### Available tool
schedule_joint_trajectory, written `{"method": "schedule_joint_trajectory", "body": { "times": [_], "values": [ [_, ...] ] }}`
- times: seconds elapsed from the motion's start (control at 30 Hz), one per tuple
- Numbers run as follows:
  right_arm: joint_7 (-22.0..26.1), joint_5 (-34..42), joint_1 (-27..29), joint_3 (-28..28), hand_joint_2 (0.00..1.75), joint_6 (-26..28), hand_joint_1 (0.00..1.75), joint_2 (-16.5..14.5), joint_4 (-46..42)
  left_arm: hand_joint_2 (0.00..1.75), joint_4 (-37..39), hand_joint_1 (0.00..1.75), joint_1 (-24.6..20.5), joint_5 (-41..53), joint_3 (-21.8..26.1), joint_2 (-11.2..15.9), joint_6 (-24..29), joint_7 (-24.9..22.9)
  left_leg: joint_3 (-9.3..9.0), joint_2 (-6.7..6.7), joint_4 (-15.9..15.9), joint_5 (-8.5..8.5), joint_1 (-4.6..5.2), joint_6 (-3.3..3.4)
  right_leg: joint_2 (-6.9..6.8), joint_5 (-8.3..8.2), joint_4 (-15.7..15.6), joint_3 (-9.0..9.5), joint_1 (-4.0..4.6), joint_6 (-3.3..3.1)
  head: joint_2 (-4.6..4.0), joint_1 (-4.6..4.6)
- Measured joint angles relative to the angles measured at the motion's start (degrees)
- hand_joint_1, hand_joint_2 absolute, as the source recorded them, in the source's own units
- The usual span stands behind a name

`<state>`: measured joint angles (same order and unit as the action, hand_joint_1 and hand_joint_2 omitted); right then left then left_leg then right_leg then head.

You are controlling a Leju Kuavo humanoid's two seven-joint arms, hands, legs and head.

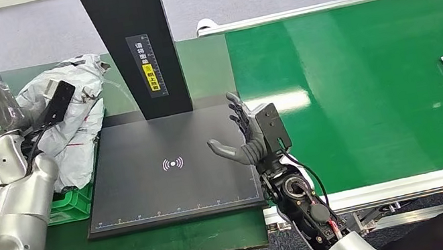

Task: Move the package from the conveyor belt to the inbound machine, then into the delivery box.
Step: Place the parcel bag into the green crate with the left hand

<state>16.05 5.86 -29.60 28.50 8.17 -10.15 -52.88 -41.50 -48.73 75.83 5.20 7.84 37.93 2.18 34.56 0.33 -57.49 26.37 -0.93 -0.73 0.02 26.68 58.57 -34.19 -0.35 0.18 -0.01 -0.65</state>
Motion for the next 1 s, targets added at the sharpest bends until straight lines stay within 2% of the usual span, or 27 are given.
{"method": "schedule_joint_trajectory", "body": {
  "times": [0.03,0.1,0.17,0.23,0.37,0.5,0.7,0.8,0.9,1.0],
  "values": [
    [0.14,0.14,0.08,0.0,1.75,-0.07,0.0,0.02,-0.01,1.75,-3.33,0.0,1.33,1.25,1.29,-0.29,0.02,2.75,0.01,0.01,0.0,0.0,0.0,0.0,0.0,0.0,0.0,-0.02,0.0,0.0,-0.01,0.0],
    [0.67,0.56,0.19,0.01,1.75,-0.09,0.0,0.05,0.01,1.75,-9.63,0.0,3.45,1.32,5.81,-1.51,0.04,11.99,0.03,0.02,0.0,0.0,0.0,0.0,0.01,0.0,-0.01,-0.06,0.0,0.0,-0.01,0.0],
    [1.25,1.08,0.25,0.04,1.75,-0.09,0.0,0.1,0.04,1.75,-14.26,0.0,4.37,0.09,12.12,-3.52,0.04,22.6,0.06,0.02,0.0,0.01,0.0,0.0,0.01,0.01,-0.01,-0.08,0.0,0.0,-0.01,-0.01],
    [1.65,1.5,0.26,0.07,1.75,-0.09,0.0,0.14,0.07,1.75,-17.11,0.0,4.51,-0.77,18.46,-5.69,0.03,29.35,0.06,0.02,0.0,0.01,0.0,0.0,0.01,0.01,-0.01,-0.08,0.0,0.0,-0.01,0.0],
    [1.91,1.96,0.23,0.18,1.75,-0.15,0.0,0.24,0.12,1.75,-20.58,0.0,4.5,-1.93,27.57,-8.99,0.03,34.85,0.06,0.0,0.0,0.0,0.0,0.0,0.0,0.0,0.0,-0.06,0.0,0.0,-0.01,0.0],
    [1.98,2.18,0.21,0.44,1.75,-0.23,0.0,0.22,0.28,1.75,-22.63,0.0,4.78,-7.49,32.02,-10.73,0.03,37.33,0.06,-0.01,0.0,0.0,0.0,0.0,0.0,0.0,0.0,-0.06,0.0,0.0,-0.01,0.0],
    [2.01,2.21,0.13,0.61,1.75,-0.28,0.0,0.18,0.45,1.75,-24.49,0.0,5.1,-10.6,33.47,-11.9,0.01,37.67,0.08,-0.06,0.0,0.0,0.0,0.0,-0.02,0.0,0.0,-0.05,0.0,0.01,0.0,-0.01],
    [2.11,2.21,0.05,0.75,1.75,-0.28,0.0,0.15,0.58,1.75,-25.83,0.0,6.43,-18.73,32.41,-12.32,0.01,37.75,0.06,-0.02,0.0,0.0,0.0,0.0,-0.01,0.0,-0.01,-0.06,0.0,0.01,-0.01,0.0],
    [2.22,2.21,-0.21,0.8,1.75,-0.27,0.0,0.14,0.71,1.75,-30.88,0.0,11.44,-34.01,26.32,-12.91,-0.01,37.78,0.07,-0.03,-0.01,0.01,0.0,0.0,-0.01,0.01,-0.02,-0.07,0.0,0.01,-0.01,0.02],
    [2.25,2.2,-0.46,0.8,1.75,-0.16,0.0,0.15,0.71,1.75,-39.3,0.0,18.35,-40.46,17.63,-14.29,-0.03,37.91,0.11,-0.07,-0.01,0.03,0.01,0.02,-0.04,0.02,-0.05,-0.06,-0.01,0.01,-0.01,0.0]
  ]
}}
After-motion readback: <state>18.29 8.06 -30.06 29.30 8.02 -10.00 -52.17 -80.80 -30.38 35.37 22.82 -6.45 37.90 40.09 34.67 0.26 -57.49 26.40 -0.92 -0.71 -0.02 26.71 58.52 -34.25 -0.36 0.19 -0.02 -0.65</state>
